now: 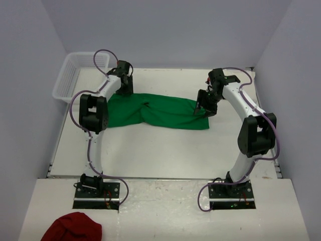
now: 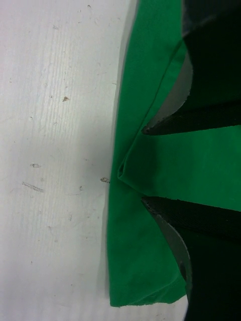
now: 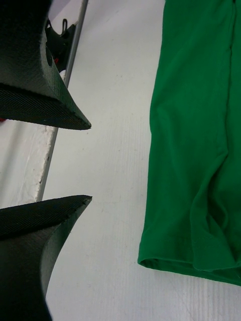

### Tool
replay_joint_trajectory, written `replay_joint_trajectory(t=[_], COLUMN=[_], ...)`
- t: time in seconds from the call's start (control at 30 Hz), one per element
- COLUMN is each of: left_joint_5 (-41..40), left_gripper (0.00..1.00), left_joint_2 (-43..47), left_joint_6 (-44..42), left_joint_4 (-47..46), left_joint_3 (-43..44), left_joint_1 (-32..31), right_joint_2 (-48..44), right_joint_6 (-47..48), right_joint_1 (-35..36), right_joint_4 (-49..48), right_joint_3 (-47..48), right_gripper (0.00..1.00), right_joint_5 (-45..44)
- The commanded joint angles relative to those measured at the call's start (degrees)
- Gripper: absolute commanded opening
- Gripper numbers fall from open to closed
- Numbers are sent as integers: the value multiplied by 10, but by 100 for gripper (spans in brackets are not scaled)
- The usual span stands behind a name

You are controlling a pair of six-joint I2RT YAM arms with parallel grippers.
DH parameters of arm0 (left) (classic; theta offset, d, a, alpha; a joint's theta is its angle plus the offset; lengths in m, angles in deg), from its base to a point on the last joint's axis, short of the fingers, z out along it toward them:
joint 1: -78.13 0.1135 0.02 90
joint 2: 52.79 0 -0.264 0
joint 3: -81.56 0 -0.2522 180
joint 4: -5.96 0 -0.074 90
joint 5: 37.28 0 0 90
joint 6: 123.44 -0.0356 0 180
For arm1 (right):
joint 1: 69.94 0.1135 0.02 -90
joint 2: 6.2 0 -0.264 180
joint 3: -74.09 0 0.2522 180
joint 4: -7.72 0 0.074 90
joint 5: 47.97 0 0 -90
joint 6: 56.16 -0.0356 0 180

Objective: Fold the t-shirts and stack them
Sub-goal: Fold the other side of the tshirt into a rectangle

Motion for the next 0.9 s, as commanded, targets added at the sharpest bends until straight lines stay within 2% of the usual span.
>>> replay_joint_trajectory(t=[0.0, 0.2, 0.67, 0.8, 0.87], left_joint_5=[6, -2, 12, 11, 3], left_gripper=[53, 50, 49, 44, 36], left_joint_2=[16, 3, -22, -24, -21], left_joint_6=[-11, -15, -15, -8, -7], left_joint_4=[-12, -13, -13, -14, -16], left_joint_3=[2, -1, -10, -15, -22], left_joint_1=[0, 0, 1, 1, 1], right_joint_2=[-24, -30, -35, -34, -34], right_joint_6=[3, 2, 3, 3, 3], right_joint_1=[1, 1, 2, 2, 2], right_joint_4=[0, 4, 10, 11, 10], right_joint_3=[-2, 4, 6, 5, 2], right_gripper=[57, 56, 57, 57, 56], right_joint_5=[14, 15, 14, 16, 16])
